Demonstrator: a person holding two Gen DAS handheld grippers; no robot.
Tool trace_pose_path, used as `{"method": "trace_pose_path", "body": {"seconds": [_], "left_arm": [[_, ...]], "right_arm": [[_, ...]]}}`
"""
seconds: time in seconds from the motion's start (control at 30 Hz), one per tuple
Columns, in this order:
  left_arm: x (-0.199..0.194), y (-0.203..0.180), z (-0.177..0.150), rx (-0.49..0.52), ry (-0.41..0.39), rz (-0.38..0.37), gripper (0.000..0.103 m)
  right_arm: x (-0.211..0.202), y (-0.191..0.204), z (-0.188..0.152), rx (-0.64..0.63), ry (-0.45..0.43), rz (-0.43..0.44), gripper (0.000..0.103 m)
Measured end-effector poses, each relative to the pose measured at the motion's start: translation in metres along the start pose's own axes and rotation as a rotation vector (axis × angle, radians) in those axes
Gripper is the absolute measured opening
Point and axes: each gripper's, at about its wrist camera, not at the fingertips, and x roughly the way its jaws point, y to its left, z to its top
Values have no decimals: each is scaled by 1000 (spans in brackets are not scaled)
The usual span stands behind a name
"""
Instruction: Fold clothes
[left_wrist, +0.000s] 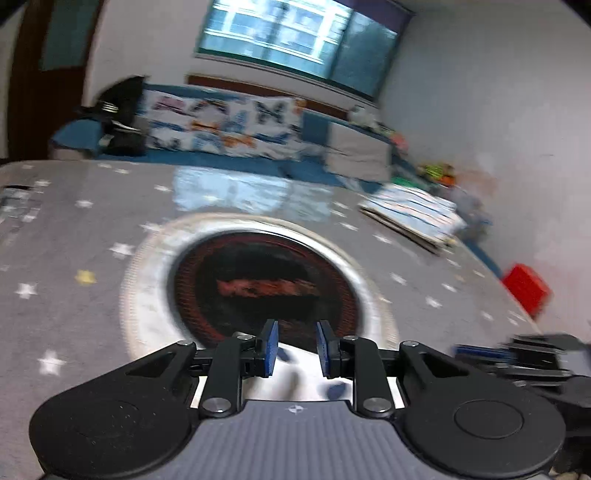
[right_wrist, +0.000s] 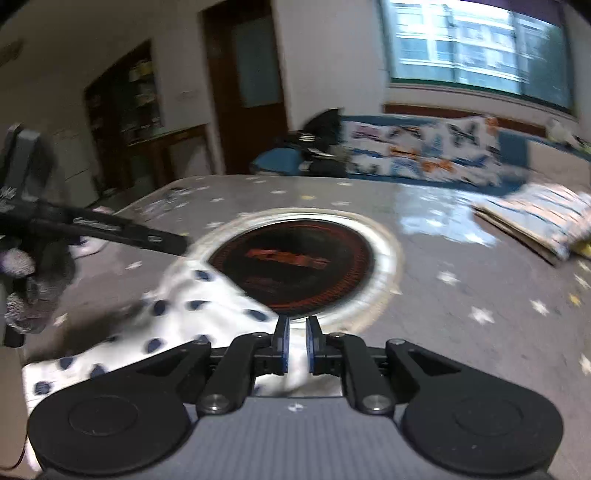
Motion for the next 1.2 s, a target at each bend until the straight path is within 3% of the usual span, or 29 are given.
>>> {"method": "trace_pose_path", "body": {"seconds": [0.07, 0.2, 0.33, 0.6, 0.77, 0.87, 1.0, 1.2], "left_arm": [[10, -8, -7, 13, 52, -38, 24], [32, -5, -22, -5, 132, -24, 23], [36, 3, -29, -16, 152, -3, 22], [38, 7, -30, -27, 147, 4, 19], [18, 2, -24, -8, 100, 11, 19], [13, 0, -32, -3, 118, 1, 20], [8, -1, -42, 3, 144, -13, 20], [3, 5, -57, -5, 166, -14, 19]], "right_arm": [[6, 15, 0, -65, 13, 18, 11], [21, 39, -8, -187, 72, 10, 11], [28, 46, -22, -247, 134, -30, 11], [17, 42, -35, -258, 165, -67, 11], [5, 40, -31, -264, 148, -76, 11], [-5, 42, -22, -240, 110, -26, 14], [3, 54, -21, -235, 123, 57, 14], [9, 56, -36, -256, 179, 61, 14]]}}
